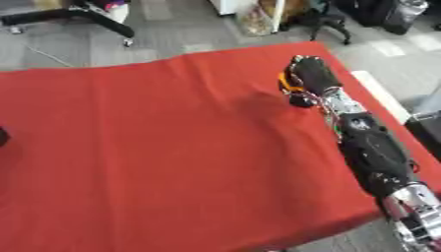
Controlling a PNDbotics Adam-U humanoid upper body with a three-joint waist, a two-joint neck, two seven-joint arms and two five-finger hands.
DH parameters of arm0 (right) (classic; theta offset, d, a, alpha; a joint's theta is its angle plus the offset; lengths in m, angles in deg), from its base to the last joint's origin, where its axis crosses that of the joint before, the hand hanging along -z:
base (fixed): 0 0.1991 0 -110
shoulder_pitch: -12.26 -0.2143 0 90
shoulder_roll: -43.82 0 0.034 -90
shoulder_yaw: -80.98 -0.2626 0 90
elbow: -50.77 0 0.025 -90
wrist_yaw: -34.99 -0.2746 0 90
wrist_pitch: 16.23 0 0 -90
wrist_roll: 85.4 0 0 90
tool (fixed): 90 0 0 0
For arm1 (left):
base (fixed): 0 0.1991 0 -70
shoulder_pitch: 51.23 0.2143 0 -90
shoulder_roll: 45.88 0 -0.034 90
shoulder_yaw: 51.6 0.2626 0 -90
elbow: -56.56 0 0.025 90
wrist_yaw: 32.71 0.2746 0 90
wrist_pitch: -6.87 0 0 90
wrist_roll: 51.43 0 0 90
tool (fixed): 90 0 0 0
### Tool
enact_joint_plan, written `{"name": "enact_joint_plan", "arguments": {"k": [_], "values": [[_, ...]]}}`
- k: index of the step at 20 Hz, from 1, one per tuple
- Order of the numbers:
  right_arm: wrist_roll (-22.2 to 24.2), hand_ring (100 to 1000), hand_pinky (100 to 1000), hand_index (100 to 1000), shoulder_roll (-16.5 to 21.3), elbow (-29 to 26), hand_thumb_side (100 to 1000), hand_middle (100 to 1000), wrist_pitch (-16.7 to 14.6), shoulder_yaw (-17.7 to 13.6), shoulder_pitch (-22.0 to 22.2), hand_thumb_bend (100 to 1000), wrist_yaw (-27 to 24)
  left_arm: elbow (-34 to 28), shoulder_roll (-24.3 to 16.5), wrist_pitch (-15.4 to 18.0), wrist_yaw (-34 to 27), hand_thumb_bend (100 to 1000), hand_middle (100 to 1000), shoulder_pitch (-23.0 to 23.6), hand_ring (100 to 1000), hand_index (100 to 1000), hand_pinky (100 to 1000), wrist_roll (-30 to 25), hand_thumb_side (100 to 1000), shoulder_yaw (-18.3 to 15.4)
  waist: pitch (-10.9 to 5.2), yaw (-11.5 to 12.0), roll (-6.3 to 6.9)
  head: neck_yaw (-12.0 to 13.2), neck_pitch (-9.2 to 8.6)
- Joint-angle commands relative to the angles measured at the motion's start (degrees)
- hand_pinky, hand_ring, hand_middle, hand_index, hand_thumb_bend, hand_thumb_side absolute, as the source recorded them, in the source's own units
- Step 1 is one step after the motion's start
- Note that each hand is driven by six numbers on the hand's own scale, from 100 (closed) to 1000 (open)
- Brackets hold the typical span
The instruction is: Pick up the objects with one hand, pass them to the other hand, and then place them into the box on the other side of the table.
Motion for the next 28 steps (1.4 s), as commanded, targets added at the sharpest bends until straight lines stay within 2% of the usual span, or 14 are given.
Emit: {"name": "enact_joint_plan", "arguments": {"k": [1, 5, 10, 11, 12, 15, 18, 22, 27, 28], "values": [[-0.51, 174, 411, 176, 1.40, -2.61, 100, 100, 0.36, -0.81, -1.20, 100, -2.09, -1.13, -0.02, -0.76, 0.40, 229, 483, -0.18, 490, 682, 720, 0.02, 890, 0.22, -0.56, -0.12, -0.02, -0.23, -0.70], [-0.49, 160, 399, 167, 0.79, -4.80, 100, 100, 0.55, -1.04, -1.46, 100, -5.19, -1.10, 0.28, -1.41, 0.37, 223, 481, 0.19, 488, 679, 718, -0.09, 899, 0.64, -0.48, -0.21, 0.04, -0.67, -0.82], [0.07, 146, 388, 155, -0.91, -9.68, 100, 100, 0.62, -0.80, -2.38, 100, -12.12, 0.06, 0.74, -2.07, 0.93, 212, 478, 0.17, 485, 676, 715, -0.08, 903, 1.69, -0.44, -0.39, 0.15, -0.75, -0.70], [0.38, 145, 386, 151, -1.45, -11.36, 217, 100, 0.55, -0.53, -2.65, 100, -13.75, 0.55, 0.96, -2.15, 1.09, 206, 477, 0.03, 484, 675, 713, -0.03, 902, 2.11, -0.44, -0.45, 0.17, -0.71, -0.68], [0.79, 144, 385, 150, -2.04, -13.15, 131, 100, 0.46, -0.19, -2.89, 100, -15.43, 1.10, 1.14, -2.21, 1.28, 204, 477, -0.18, 484, 675, 713, 0.07, 902, 2.55, -0.45, -0.52, 0.19, -0.67, -0.68], [2.97, 146, 382, 147, -4.42, -19.29, 254, 100, 0.56, 1.32, -3.88, 100, -20.90, 3.11, 2.05, -2.08, 2.76, 214, 485, -1.22, 490, 680, 712, 0.54, 866, 4.14, -0.51, -0.68, 0.23, -0.50, -0.68], [6.08, 147, 381, 147, -7.12, -25.40, 316, 100, 1.09, 3.34, -5.09, 100, -25.70, 5.96, 3.18, -2.11, 5.08, 216, 497, -2.75, 501, 692, 713, 1.84, 846, 6.10, -0.67, -0.81, 0.23, -0.41, -0.69], [10.39, 149, 379, 147, -11.18, -31.51, 381, 100, 1.87, 6.35, -6.65, 100, -31.85, 10.29, 4.97, -1.58, 8.91, 316, 534, -5.82, 533, 730, 721, 3.75, 796, 9.49, -0.91, -1.02, 0.09, -0.15, -0.69], [15.64, 148, 378, 146, -15.68, -36.75, 417, 100, 2.86, 9.41, -8.06, 100, -38.88, 14.67, 7.93, 1.23, 17.30, 563, 626, -10.42, 600, 807, 737, 7.52, 665, 12.77, -0.98, -1.38, -0.36, 0.46, -0.75], [16.68, 148, 378, 146, -16.51, -37.58, 417, 100, 3.00, 10.04, -8.18, 100, -39.98, 15.33, 8.65, 2.06, 19.20, 588, 636, -11.44, 608, 815, 738, 8.57, 656, 13.40, -0.93, -1.44, -0.45, 0.76, -0.81]]}}
